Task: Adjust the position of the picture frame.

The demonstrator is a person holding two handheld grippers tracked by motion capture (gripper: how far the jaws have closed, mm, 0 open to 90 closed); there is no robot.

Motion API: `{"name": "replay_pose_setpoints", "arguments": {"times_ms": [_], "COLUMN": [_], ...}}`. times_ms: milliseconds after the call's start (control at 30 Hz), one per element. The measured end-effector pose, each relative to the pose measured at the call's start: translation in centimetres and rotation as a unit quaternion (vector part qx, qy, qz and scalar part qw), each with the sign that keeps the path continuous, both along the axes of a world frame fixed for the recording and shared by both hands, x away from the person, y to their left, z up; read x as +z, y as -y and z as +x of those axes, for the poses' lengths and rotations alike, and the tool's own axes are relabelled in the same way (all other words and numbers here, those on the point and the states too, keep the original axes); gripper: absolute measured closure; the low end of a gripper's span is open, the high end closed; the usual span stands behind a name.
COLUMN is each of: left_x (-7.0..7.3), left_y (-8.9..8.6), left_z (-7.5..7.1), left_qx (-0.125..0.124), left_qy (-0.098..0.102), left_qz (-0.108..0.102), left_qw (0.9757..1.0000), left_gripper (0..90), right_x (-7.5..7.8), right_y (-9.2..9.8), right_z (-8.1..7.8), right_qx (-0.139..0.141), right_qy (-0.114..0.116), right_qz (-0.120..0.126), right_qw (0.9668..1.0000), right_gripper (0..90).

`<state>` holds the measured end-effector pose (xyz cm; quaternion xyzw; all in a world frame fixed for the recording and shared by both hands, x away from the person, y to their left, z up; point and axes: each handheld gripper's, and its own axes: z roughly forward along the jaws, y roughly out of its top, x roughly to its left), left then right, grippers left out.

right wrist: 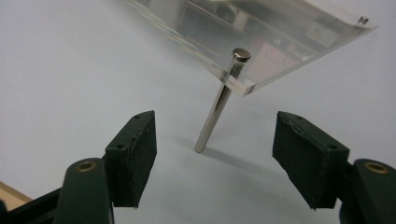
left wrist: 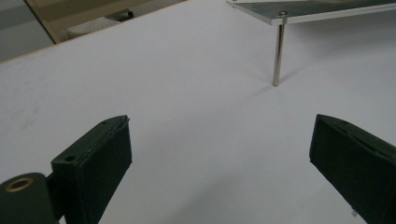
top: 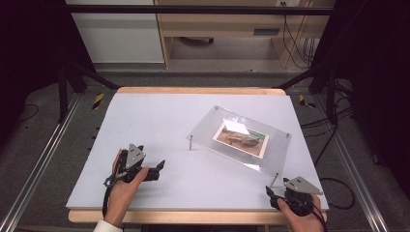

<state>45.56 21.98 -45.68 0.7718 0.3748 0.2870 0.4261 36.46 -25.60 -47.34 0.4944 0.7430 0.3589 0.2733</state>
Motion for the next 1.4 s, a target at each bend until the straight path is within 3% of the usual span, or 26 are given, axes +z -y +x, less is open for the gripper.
{"name": "replay_pose_setpoints", "arguments": {"times_ms": [167,233,267,300,333,400,467,567,600,767,867,967,1067,1200,1333,1400], "left_x": [0.0,0.1,0.3,0.3,0.3,0.5,0.5,0.4,0.3,0.0,-0.4,-0.6,-0.8,-0.9,-1.0,-1.2], "left_y": [1.2,1.8,2.4,2.4,2.8,3.6,4.6,5.2,5.7,6.8,7.6,8.0,8.5,9.0,9.4,9.6], "left_z": [-0.1,-0.1,0.1,0.1,0.3,1.0,1.8,2.4,3.0,4.0,4.8,5.2,5.8,6.5,7.0,7.5], "left_qx": [-0.016,-0.019,-0.029,-0.029,-0.031,-0.038,-0.040,-0.036,-0.030,-0.038,-0.044,-0.043,-0.045,-0.048,-0.045,-0.042], "left_qy": [0.005,0.008,0.003,0.003,0.000,-0.008,-0.009,-0.016,-0.026,-0.033,-0.035,-0.040,-0.047,-0.060,-0.067,-0.073], "left_qz": [0.014,0.010,-0.005,-0.005,-0.009,-0.020,-0.020,-0.022,-0.030,-0.032,-0.026,-0.034,-0.031,-0.030,-0.040,-0.044], "left_qw": [0.9998,0.9997,0.9996,0.9996,0.9995,0.9991,0.9989,0.9990,0.9987,0.9982,0.9981,0.9977,0.9974,0.9966,0.9959,0.9955], "left_gripper": [5.1,5.5,5.6,5.9,6.2,6.5,7.3,7.3,7.5,10.8,17.4,23.4,32.3,37.8,41.6,49.1], "right_x": [-0.3,-0.4,-0.4,-0.4,-0.5,-0.5,-0.5,-0.5,-0.6,-0.6,-0.9,-1.0,-1.2,-1.2,-1.3,-1.3], "right_y": [0.2,0.4,0.5,0.5,0.6,0.7,1.2,1.4,1.2,1.1,1.4,1.3,0.8,0.6,0.9,0.9], "right_z": [-0.1,-0.1,0.0,0.0,0.1,0.2,0.5,0.6,0.7,1.1,1.7,1.9,2.3,2.6,2.7,2.7], "right_qx": [0.004,0.002,-0.002,-0.002,-0.013,-0.020,-0.040,-0.038,-0.035,-0.027,-0.023,-0.018,0.003,0.003,0.002,0.000], "right_qy": [0.011,0.013,0.013,0.013,0.011,0.006,0.004,0.009,0.009,0.020,0.015,0.016,0.017,0.017,0.011,0.009], "right_qz": [-0.007,-0.003,0.011,0.011,0.030,0.042,0.076,0.090,0.086,0.075,0.097,0.108,0.107,0.109,0.127,0.129], "right_qw": [0.9999,0.9999,0.9999,0.9999,0.9994,0.9989,0.9963,0.9952,0.9957,0.9966,0.9949,0.9939,0.9941,0.9939,0.9919,0.9916], "right_gripper": [35.3,36.2,36.1,36.1,34.8,33.7,33.1,33.5,37.2,49.9,61.7,66.6,74.3,83.9,84.7,84.8]}}
